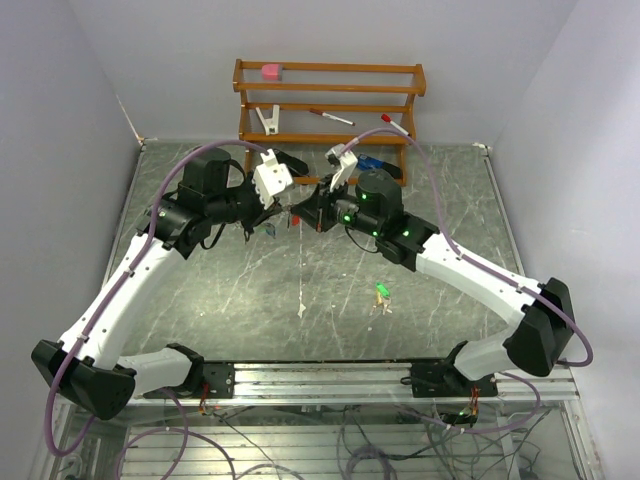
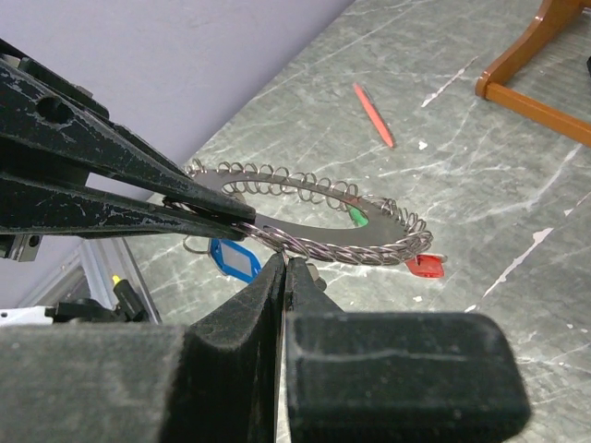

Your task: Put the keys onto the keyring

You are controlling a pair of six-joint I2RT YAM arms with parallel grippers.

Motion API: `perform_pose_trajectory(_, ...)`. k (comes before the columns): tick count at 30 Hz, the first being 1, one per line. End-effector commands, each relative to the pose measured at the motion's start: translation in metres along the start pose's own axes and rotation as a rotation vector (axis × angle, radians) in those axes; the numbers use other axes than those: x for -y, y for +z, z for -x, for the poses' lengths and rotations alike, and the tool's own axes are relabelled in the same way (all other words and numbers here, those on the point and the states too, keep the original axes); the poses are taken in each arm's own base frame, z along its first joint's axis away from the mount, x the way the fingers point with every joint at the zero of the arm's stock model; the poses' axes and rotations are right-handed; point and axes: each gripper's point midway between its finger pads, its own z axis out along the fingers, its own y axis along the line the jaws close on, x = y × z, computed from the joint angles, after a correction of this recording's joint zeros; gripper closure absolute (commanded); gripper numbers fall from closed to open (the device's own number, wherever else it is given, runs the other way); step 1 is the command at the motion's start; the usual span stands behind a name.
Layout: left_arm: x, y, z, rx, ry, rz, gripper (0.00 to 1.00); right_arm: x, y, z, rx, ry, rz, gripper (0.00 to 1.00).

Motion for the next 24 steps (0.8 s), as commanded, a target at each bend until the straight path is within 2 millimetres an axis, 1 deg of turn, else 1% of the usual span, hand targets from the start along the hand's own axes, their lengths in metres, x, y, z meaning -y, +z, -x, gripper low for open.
perform_pose_trajectory(1,-0.003,-0.012,0.040,0.121,0.068,0.013,0.93,0.002,-0.007,0.003,0.016,0.020,0.002,1.00)
perform_pose_trajectory(6,-0.003,-0.011,0.042,0.129,0.062,0.010,0.93,0.001,-0.007,0.004,0.021,0.034,0.008,1.00)
perform_pose_trajectory(9,-0.003,-0.010,0.042,0.133,0.056,0.010,0.93,-0.004,-0.008,0.005,0.024,0.047,0.033,1.00)
perform_pose_trajectory(11,-0.004,-0.009,0.042,0.133,0.055,0.010,0.93,-0.006,-0.008,0.004,0.020,0.051,0.042,0.93)
perform_pose_trajectory(13,-0.004,-0.009,0.042,0.134,0.056,0.010,0.93,-0.007,-0.012,0.005,0.020,0.055,0.043,0.89)
perform_pose_trajectory(18,-0.004,-0.008,0.042,0.136,0.056,0.006,0.93,-0.006,-0.029,0.013,0.051,0.045,0.017,0.75)
perform_pose_trajectory(20,-0.003,-0.007,0.043,0.140,0.056,0.002,0.93,-0.005,-0.036,0.016,0.057,0.033,0.002,0.72)
perform_pose_trajectory(24,-0.001,-0.005,0.045,0.150,0.055,-0.016,0.93,-0.006,-0.048,0.029,0.095,-0.003,-0.011,0.70)
